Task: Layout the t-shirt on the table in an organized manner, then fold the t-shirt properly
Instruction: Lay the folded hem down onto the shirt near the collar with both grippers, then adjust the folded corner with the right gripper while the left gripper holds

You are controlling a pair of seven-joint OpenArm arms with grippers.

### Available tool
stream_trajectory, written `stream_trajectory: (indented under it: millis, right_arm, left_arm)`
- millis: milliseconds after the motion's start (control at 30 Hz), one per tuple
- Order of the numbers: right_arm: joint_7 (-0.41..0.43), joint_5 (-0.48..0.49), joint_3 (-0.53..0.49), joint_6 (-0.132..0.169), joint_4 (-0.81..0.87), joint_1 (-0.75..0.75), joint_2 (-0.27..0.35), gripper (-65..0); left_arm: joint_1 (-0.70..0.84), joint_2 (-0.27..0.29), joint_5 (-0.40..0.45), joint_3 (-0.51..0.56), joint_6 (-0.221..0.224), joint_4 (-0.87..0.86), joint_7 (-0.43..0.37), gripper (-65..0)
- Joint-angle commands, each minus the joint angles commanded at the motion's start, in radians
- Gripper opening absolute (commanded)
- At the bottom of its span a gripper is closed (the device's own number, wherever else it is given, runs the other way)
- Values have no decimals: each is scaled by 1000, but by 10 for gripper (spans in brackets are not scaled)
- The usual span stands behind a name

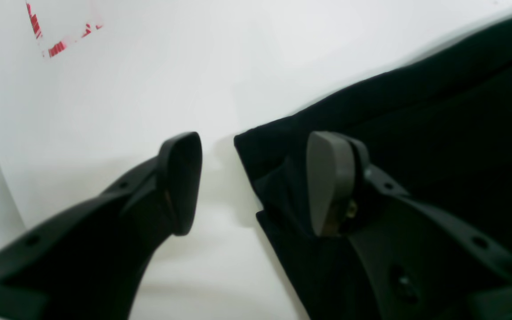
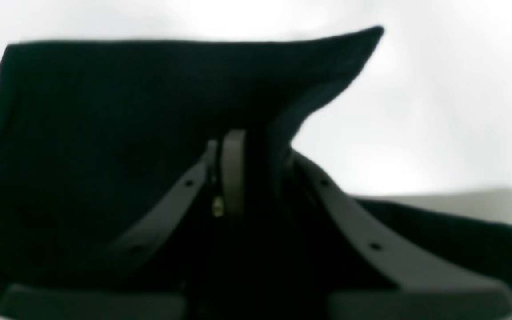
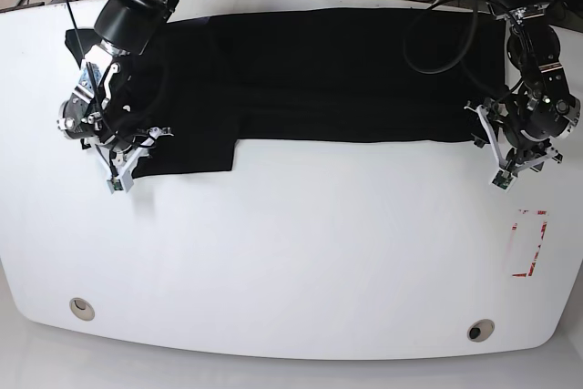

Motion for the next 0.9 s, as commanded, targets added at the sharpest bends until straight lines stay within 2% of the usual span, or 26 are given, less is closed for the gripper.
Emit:
stream_trajectory:
  millis: [167, 200, 267, 433, 533, 600, 700, 900]
  right_arm:
    - [-101, 112, -2, 0, 38, -9, 17, -590]
    - [-138, 160, -2, 0, 72, -26, 32, -590]
    - [-163, 213, -2, 0, 103, -40, 37, -590]
    - [-249, 416, -15, 0, 195, -92, 66, -590]
    - [-255, 548, -66, 0, 241, -137, 98, -606]
    - [-256, 615, -87, 0, 265, -167, 118, -644]
    - [-256, 695, -94, 0, 284, -206, 135, -650]
    - [-245, 718, -75, 0, 284, -218, 135, -633]
  left_arm:
    - [0, 0, 2, 0, 0, -2, -2, -297]
    - [0, 0, 2, 2, 0, -2, -2, -297]
    - [0, 2, 2, 3, 0, -2, -2, -297]
    - [2, 2, 2, 5, 0, -3, -2, -297]
    - [2, 2, 3, 5, 0, -3, -2, -297]
    - [3, 2, 3, 5, 0, -3, -2, -297]
    - [3, 2, 3, 5, 0, -5, -2, -297]
    - [5, 2, 3, 5, 0, -5, -2, -297]
